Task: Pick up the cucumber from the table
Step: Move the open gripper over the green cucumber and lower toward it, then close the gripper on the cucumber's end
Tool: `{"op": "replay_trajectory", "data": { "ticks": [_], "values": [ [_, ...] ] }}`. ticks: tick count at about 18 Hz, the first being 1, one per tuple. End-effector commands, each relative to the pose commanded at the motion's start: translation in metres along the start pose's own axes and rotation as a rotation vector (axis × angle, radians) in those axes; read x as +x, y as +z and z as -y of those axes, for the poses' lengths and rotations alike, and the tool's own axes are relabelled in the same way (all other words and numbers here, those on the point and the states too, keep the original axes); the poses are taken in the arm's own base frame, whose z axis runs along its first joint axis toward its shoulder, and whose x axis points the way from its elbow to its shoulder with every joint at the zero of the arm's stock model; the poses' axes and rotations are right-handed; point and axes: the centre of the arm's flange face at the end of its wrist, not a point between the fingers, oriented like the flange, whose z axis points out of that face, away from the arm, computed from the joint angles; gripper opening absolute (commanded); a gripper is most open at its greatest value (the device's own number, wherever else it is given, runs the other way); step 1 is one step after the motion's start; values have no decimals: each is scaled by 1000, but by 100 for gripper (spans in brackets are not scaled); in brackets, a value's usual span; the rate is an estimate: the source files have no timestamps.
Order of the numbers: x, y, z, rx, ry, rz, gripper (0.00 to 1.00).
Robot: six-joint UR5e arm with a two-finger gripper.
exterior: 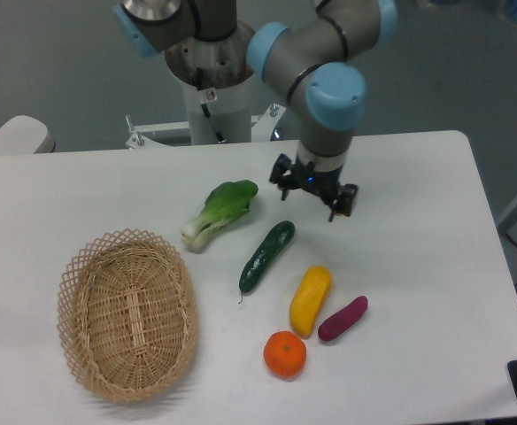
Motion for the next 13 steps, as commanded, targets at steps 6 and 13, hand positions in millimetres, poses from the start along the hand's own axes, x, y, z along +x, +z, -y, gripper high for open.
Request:
{"op": "replay_trajectory", "data": {
  "ticks": [6,13],
  "values": [
    [11,30,26,-2,35,7,100],
    [16,54,29,-12,47,-4,100]
  ]
}}
